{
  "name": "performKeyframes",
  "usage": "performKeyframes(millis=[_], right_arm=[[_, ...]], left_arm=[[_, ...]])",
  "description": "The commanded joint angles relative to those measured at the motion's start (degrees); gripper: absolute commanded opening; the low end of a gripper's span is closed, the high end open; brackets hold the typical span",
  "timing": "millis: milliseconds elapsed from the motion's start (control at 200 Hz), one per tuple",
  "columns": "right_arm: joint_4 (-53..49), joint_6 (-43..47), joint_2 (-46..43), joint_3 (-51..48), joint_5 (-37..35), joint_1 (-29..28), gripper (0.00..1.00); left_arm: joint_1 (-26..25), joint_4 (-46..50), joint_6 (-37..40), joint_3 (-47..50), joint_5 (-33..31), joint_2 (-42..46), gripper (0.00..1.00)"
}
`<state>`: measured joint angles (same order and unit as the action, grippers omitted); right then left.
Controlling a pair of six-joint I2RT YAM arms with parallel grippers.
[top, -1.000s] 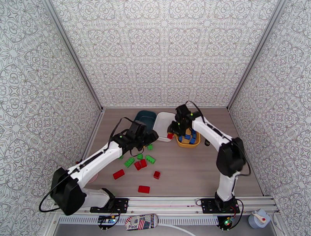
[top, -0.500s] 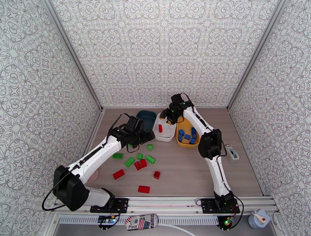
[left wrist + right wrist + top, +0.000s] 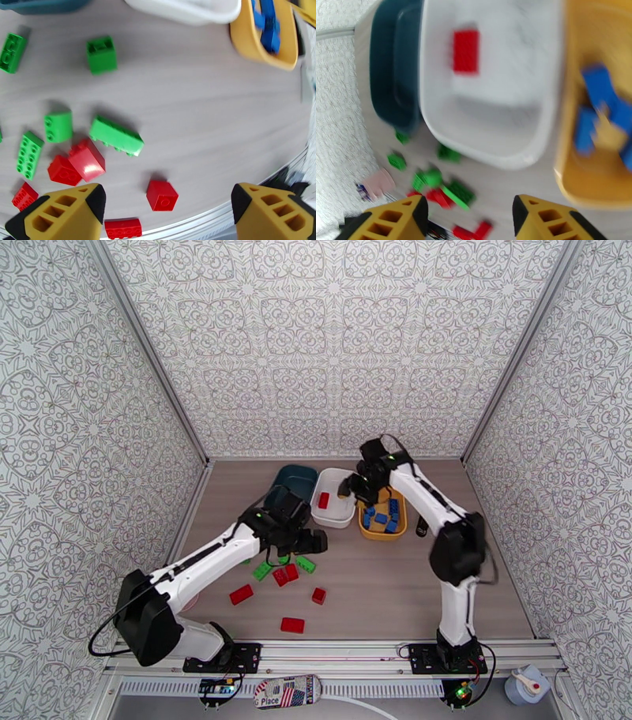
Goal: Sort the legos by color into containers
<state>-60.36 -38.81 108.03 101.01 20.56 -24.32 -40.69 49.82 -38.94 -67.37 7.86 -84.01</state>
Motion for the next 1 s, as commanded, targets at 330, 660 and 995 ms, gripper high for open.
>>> performKeyframes(millis=[330,660,995], right_arm=[[4.7,-5.7,-28.7,-43.3,-5.3,-4.8,0.67],[6.4,-9.3,-33.4,-52.4,-5.1,-8.4,0.67],[8.7,-9.1,-30.4,-51.4,-3.8,-8.8,0.66]], left_arm=[[-12.3,3.0,-0.2,0.6,-1.7,-9.5,0.84],[-15.3,1.7,-3.1,3.8,-2.2,-13.4,0.75],[-15.8,0.5,-4.2,5.5,-2.8,-14.8,0.66]])
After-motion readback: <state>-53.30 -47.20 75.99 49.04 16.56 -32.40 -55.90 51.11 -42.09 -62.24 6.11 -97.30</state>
